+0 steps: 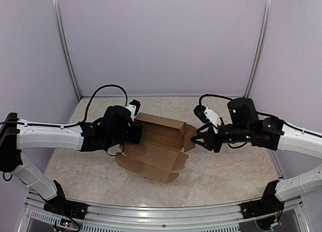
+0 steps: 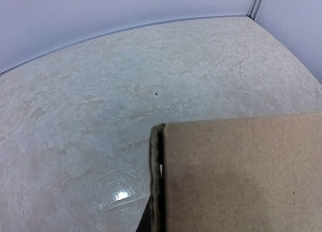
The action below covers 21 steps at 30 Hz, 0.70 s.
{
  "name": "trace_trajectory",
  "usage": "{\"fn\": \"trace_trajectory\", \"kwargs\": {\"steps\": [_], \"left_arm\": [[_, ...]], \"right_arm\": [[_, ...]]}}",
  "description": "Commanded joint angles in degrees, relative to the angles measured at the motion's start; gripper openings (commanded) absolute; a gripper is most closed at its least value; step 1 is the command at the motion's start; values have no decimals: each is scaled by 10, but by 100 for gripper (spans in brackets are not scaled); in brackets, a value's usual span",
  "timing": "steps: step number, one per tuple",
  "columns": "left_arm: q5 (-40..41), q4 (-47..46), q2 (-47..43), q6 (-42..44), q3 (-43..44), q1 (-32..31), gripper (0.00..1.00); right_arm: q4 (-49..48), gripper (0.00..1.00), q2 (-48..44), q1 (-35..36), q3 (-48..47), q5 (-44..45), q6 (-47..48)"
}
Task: Fold the paper box
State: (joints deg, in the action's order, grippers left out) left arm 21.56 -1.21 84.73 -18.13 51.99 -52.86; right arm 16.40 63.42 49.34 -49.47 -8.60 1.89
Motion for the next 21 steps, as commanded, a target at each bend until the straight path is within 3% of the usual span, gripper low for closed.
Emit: {"fn": "trace_trajectory", "kwargs": {"steps": [1,11,21], "left_arm": [[7,-5,-15,11,-2,-12,0],[27,8,-1,-5,14,-16,0],[71,54,25,-40,47,-15,0]], "right_arm": [[-28,37,15,-5,-10,-20,-4],[-67,36,45,-4,-12,-22,-18],[-170,38,64,24,24,63,-93]]}}
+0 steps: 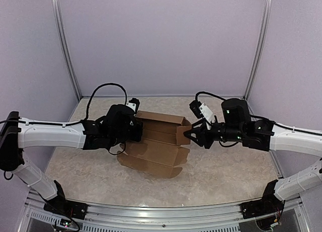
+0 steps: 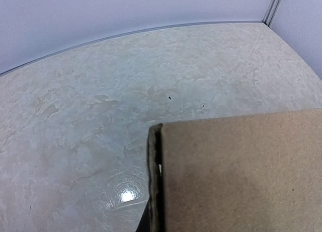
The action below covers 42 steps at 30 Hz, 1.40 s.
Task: Fold the paper box
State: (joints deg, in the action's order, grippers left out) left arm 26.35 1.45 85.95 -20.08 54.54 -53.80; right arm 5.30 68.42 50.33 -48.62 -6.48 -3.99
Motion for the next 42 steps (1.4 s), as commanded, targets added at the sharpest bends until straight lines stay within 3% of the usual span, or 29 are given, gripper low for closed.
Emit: {"fn": "trace_trajectory", "kwargs": {"steps": [1,10,27,37,42], "left_arm": [[25,30,14,-24,25,-6,0],[33,52,28,-37,46,-3,0],[43,62,34,-74,58,1,0],[53,76,43,-107,70,0,0],[56,79,45,-111,71,-4,0]], "right_arm": [[-72,38,17,17,17,48,-37],[-130,38,63,43,11,99,-52],[-166,41,148,84,-24,284,-108],[-203,30,203,102,-57,339,-115],[-210,26,232,121,-81,410,-104]]}}
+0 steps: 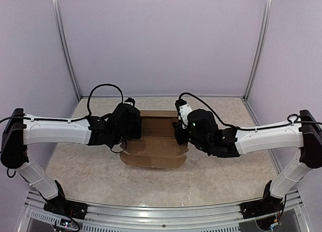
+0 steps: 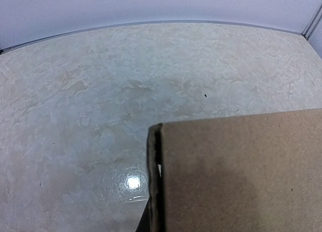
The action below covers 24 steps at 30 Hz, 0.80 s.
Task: Fold the paper box
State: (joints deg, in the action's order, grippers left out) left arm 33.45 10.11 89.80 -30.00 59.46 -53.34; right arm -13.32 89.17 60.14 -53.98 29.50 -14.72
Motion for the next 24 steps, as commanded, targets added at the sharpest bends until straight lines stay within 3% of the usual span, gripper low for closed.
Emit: {"fn": "trace_trajectory", "kwargs": {"steps": [1,19,21,24], "left_arm": [[-15,-8,6,-12,22,-8,0],[-15,-7,-4,-15,20,-11,0],[-15,-5,-6,-16,21,-11,0],[-15,-5,-8,-19,21,-11,0]], "right_arm": [[-29,25,30,27,-28,61,5],[-86,22,110,38,-67,125,2],[-93,20,117,38,-72,125,4],[-104,3,126,38,-78,123,7]]}}
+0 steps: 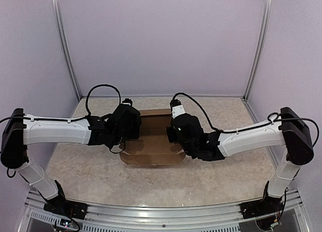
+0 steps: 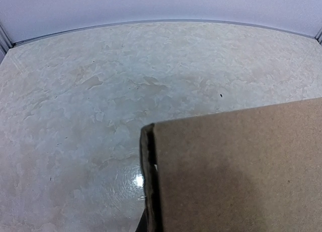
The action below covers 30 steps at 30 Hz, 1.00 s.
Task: Fold the paper box
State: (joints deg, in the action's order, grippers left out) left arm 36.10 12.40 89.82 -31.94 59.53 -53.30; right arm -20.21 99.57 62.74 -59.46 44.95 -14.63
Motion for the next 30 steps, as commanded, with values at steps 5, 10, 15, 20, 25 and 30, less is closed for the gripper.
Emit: {"fn": "trace_trajectory", "kwargs": {"steps": [5,10,15,20,25,30], "left_arm": [[-38,-25,-7,-6,22,-12,0],[-33,-22,-4,-11,25,-12,4],[-33,-21,-1,-11,27,-12,20],[-35,-22,-3,-12,26,-12,40],[-44,-21,-8,-12,18,-11,51],[-50,-17,-27,-11,-13,-7,63]], "right_arm": [[-54,0,29,16,-25,-33,7],[-54,0,31,25,-29,-18,13],[-40,0,30,25,-33,-2,10],[-18,0,43,25,-54,14,16],[-12,0,59,15,-71,19,31],[-16,0,66,-7,-70,5,53]]}}
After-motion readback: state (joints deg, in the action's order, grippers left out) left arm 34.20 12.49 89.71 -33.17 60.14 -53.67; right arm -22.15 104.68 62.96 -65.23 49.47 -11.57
